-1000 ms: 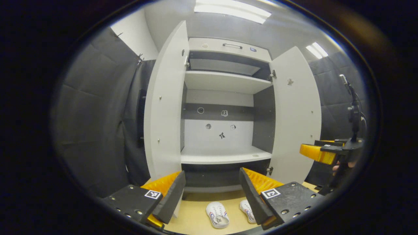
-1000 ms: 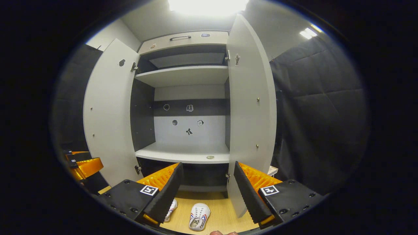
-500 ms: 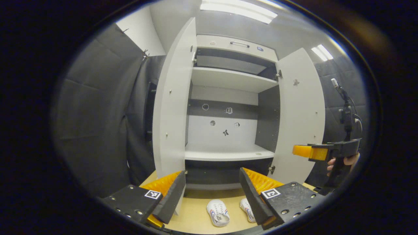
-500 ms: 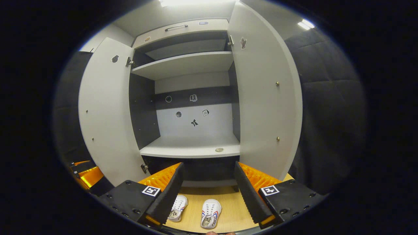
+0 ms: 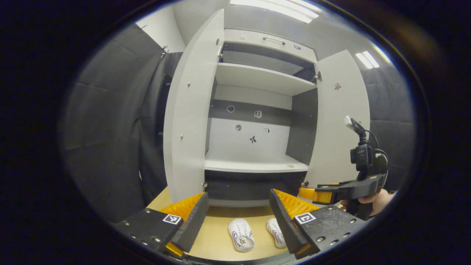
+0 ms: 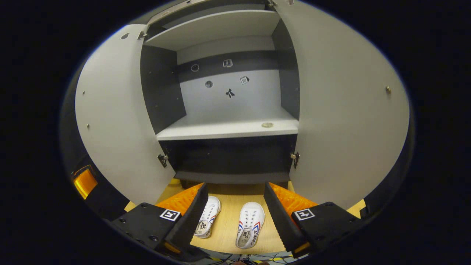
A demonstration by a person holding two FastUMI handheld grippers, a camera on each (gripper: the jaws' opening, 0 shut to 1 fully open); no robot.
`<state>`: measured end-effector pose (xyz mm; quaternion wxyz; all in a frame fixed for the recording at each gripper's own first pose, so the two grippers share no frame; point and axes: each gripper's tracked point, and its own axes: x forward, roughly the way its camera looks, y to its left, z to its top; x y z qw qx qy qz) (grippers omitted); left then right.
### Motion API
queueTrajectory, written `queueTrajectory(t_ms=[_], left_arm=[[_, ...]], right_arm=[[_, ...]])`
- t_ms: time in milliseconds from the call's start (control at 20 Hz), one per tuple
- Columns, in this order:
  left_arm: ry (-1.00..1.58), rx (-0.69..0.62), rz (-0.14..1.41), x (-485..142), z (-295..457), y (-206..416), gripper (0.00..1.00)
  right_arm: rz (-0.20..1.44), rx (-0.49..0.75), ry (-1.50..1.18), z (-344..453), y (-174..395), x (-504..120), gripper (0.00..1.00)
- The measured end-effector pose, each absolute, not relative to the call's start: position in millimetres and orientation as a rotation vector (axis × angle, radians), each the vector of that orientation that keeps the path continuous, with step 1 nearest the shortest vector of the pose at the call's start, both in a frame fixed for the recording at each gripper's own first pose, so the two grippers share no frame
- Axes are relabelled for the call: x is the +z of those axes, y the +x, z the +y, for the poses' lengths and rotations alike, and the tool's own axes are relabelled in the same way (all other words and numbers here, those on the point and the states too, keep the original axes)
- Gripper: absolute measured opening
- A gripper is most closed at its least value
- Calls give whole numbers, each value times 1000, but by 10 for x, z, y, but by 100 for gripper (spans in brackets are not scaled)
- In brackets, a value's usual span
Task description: Grab one shoe with the right hand and put it into the shoe cabinet, grab the other shoe with the left hand and put it into the shoe cabinet; then close the right door with the right hand and the left door with the left hand.
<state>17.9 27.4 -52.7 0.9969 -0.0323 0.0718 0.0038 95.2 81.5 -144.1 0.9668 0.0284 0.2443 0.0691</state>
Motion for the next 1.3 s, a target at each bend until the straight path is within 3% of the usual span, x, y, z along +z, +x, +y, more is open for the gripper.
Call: queueTrajectory(t_ms=[100, 250, 300, 450, 700, 750, 850, 900, 950, 1050, 1150, 1200, 1250, 1300], left_arm=[[-64, 26, 173, -634, 330, 209, 95], [-73, 39, 211, -745, 352, 260, 95], [-70, 40, 226, -782, 341, 292, 95], [-55, 40, 273, -914, 277, 349, 95], [-45, 20, 339, -1118, 90, 450, 95], [-42, 12, 348, -1157, 52, 459, 100], [-41, 1, 368, -1231, 6, 484, 100], [-41, 0, 378, -1264, -1, 502, 95], [-40, 2, 386, -1286, 8, 533, 100], [-40, 12, 391, -1277, 37, 595, 95], [-40, 25, 387, -1257, 62, 609, 95], [-40, 33, 382, -1241, 94, 649, 89], [-40, 40, 377, -1239, 129, 716, 100], [-40, 46, 374, -1222, 141, 759, 95]], right_arm=[[569, 166, 49, 892, 979, -1783, 93], [680, 186, 67, 997, 1008, -2294, 96], [719, 191, 74, 1010, 1015, -2478, 92], [831, 207, 80, 1025, 1006, -2986, 96], [927, 199, 58, 1022, 1056, -3586, 93], [936, 184, 47, 1003, 1086, -3689, 93], [955, 160, 23, 975, 1129, -3909, 93], [971, 146, -3, 933, 1135, -4012, 93], [980, 151, -18, 933, 1140, -4067, 97], [977, 145, -75, 933, 1164, -4157, 90], [966, 101, -139, 885, 1186, -4199, 77], [968, 75, -170, 835, 1190, -4228, 65], [956, 58, -204, 812, 1196, -4213, 55], [954, 58, -236, 780, 1189, -4231, 45]])
